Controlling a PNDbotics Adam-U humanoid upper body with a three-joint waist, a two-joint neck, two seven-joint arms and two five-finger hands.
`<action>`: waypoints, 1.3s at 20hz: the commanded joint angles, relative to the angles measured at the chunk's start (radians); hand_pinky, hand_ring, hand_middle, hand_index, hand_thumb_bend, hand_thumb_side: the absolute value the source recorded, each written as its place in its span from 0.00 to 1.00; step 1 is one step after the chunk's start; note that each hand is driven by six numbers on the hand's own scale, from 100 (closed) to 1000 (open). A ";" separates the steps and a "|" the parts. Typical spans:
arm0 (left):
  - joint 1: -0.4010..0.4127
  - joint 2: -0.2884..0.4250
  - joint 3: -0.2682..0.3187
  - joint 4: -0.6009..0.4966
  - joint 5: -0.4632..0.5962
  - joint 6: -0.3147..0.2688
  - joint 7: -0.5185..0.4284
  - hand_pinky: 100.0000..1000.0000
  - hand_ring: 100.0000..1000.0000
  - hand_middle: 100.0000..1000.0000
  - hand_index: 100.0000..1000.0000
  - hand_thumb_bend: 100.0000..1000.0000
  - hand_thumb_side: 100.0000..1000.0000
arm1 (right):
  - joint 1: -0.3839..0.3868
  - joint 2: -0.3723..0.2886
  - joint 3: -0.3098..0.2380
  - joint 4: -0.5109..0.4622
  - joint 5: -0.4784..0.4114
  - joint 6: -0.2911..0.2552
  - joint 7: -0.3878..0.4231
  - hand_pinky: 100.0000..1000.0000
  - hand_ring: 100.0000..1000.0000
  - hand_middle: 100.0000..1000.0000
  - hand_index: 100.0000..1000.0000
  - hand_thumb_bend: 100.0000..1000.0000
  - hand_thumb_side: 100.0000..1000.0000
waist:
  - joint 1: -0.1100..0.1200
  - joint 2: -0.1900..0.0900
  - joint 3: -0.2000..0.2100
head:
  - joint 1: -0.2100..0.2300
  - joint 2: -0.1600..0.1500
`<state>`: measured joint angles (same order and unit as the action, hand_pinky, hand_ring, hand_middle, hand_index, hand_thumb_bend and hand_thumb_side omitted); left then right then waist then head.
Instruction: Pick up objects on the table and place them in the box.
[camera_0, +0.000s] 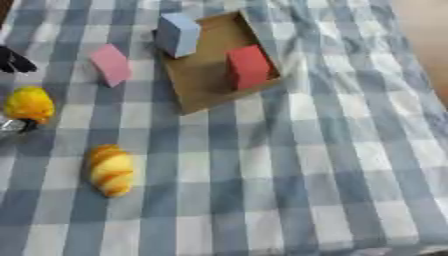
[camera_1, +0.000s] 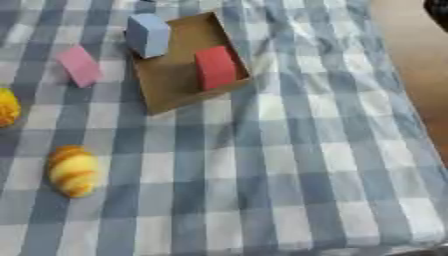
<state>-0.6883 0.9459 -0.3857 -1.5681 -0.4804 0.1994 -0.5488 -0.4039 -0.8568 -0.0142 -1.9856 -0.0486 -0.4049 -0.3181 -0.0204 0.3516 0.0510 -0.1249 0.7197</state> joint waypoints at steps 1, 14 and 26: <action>-0.016 0.012 0.007 0.026 -0.021 -0.010 0.002 0.86 0.81 0.75 0.81 0.40 0.15 | -0.009 -0.014 -0.010 -0.014 -0.007 0.004 -0.002 0.70 0.69 0.66 0.74 0.00 0.47 | 0.001 -0.016 -0.002 | 0.001 -0.010; -0.030 -0.004 -0.008 0.062 -0.132 -0.033 -0.019 0.83 0.80 0.74 0.79 0.12 0.00 | -0.005 0.005 -0.006 -0.014 -0.016 0.010 0.010 0.70 0.69 0.66 0.74 0.00 0.47 | 0.003 -0.013 -0.002 | 0.006 -0.009; -0.030 -0.006 -0.021 0.029 -0.192 -0.040 0.013 0.75 0.70 0.63 0.69 0.00 0.18 | 0.008 0.013 -0.009 -0.014 -0.037 -0.012 0.026 0.71 0.69 0.66 0.74 0.00 0.47 | 0.006 -0.019 -0.016 | 0.001 -0.003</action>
<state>-0.7045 0.9142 -0.4155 -1.5165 -0.6644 0.1609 -0.5471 -0.3896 -0.8231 -0.0114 -1.9856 -0.0742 -0.4121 -0.2928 -0.0171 0.3565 0.0364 -0.1208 0.7201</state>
